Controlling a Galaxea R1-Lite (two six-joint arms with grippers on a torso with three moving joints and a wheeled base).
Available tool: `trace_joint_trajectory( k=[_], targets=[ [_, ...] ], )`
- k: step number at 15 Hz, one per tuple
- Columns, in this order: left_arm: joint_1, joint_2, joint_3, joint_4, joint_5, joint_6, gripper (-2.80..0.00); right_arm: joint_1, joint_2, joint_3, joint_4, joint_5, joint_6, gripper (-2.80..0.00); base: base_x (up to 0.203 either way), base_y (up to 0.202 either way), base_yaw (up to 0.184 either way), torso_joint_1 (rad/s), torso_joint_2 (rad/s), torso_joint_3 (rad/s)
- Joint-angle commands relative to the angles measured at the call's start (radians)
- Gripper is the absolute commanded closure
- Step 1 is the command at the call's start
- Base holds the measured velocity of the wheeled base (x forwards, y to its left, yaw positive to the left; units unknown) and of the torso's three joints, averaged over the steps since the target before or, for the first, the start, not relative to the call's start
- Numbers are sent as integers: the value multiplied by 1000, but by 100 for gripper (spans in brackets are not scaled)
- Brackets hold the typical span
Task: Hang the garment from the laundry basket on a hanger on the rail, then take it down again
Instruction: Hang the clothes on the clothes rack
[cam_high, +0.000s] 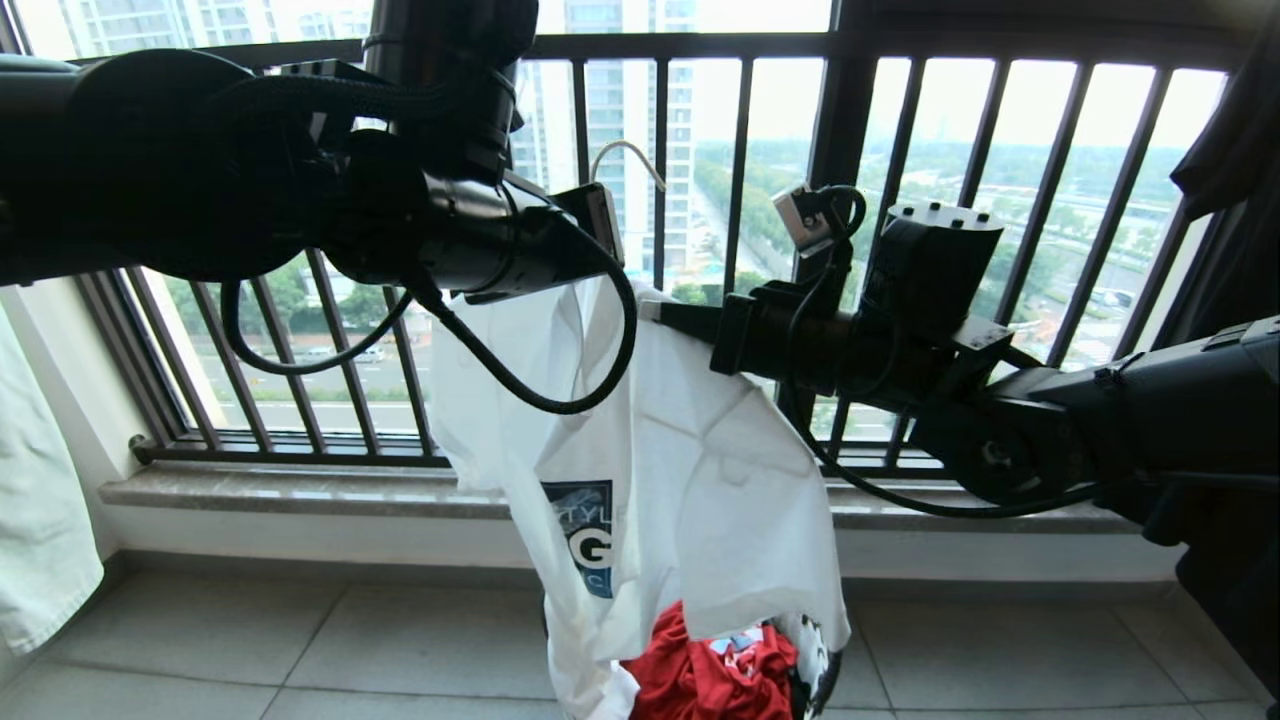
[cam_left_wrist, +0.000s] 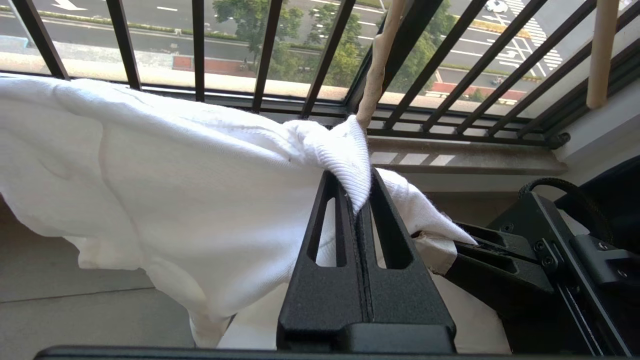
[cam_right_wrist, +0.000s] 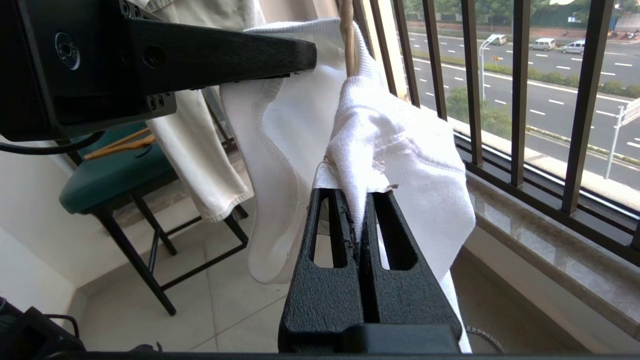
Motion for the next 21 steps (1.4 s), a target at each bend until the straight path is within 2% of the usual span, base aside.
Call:
trace_joint_trajectory(
  k=[1,2,3,4,9,14,15,18,20,21],
  targets=[
    [1,-3,2,2,2,-2,0,0,8,0,-6,3,2,0,0,0,0,0,0,0],
    [1,-3,3,2,3,0,0,0,8,0,-6,3,2,0,0,0,0,0,0,0],
    [1,-5,4,2,3,1,-216,0,8,0,-7,3,2,0,0,0,0,0,0,0],
    [1,-6,5,2,3,1,-280,0,7,0,-7,3,2,0,0,0,0,0,0,0],
    [4,-23,13,14,8,5,-280,0,7,0,-7,3,-1,0,0,0,0,0,0,0],
    [21,-123,104,55,9,3,-280,0,5,-2,-7,1,-1,0,0,0,0,0,0,0],
    [35,-149,126,55,9,4,-7,0,5,-2,-7,1,-1,0,0,0,0,0,0,0],
    [98,-201,148,59,8,19,0,0,5,-4,-6,1,-1,0,0,0,0,0,0,0],
    [185,-212,146,62,-8,86,0,0,5,-3,-2,1,-1,0,0,0,0,0,0,0],
    [246,-215,142,63,-62,138,0,-1,4,-3,-1,1,0,0,0,0,0,0,0,0]
  ],
)
